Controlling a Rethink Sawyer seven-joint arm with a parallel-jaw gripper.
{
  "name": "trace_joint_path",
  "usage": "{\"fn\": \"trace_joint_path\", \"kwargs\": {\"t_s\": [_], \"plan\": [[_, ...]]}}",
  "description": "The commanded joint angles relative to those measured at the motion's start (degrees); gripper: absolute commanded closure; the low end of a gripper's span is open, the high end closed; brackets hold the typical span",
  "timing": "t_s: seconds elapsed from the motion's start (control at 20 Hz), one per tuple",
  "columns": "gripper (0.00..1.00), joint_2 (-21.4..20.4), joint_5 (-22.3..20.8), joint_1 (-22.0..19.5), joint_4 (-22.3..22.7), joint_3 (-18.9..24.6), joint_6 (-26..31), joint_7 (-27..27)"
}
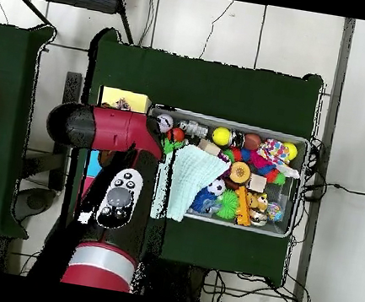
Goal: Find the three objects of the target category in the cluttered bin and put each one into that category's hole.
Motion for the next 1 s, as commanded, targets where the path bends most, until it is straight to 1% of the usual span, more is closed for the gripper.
{"fn": "trace_joint_path", "kwargs": {"t_s": [0.05, 0.15, 0.2, 0.3, 0.45, 0.55, 0.65, 0.8, 1.0], "plan": [[1.0, 2.7, 1.5, -3.2, 1.6, -1.6, 1.5, 11.9], [1.0, 1.7, 3.6, -5.2, 3.9, 2.3, 0.1, 10.4], [1.0, 1.4, 3.8, -5.5, 4.3, 2.9, 0.8, 9.7], [1.0, 0.0, 4.3, -5.7, 4.9, 3.0, 4.1, 8.5], [1.0, -3.4, 6.0, -6.9, 7.5, 5.1, 8.4, 6.0], [1.0, -5.9, 6.6, -7.0, 8.5, 5.4, 11.4, 5.3], [1.0, -7.2, 6.9, -7.0, 8.7, 5.6, 13.7, 5.1], [1.0, -7.9, 6.8, -6.9, 8.7, 5.7, 15.7, 5.0], [1.0, -8.4, 6.5, -7.3, 8.8, 6.0, 16.9, 4.8]]}}
